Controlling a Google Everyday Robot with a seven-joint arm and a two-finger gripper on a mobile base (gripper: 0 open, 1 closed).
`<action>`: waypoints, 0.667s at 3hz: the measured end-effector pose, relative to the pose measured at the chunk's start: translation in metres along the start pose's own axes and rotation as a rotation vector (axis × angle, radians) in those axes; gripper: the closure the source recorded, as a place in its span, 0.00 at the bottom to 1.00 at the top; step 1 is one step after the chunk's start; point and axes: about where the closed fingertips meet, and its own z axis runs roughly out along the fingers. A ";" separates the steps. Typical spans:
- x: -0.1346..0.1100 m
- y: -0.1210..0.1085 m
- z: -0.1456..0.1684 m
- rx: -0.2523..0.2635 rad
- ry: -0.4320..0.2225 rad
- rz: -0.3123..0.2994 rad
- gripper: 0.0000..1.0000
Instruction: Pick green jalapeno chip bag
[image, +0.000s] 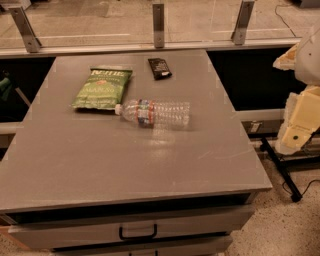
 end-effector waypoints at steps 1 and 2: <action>-0.002 -0.001 0.000 0.003 -0.004 -0.001 0.00; -0.053 -0.016 0.014 0.014 -0.089 -0.039 0.00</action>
Offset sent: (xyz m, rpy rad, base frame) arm 0.0840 0.1326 -0.0001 0.1901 -0.0984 0.1540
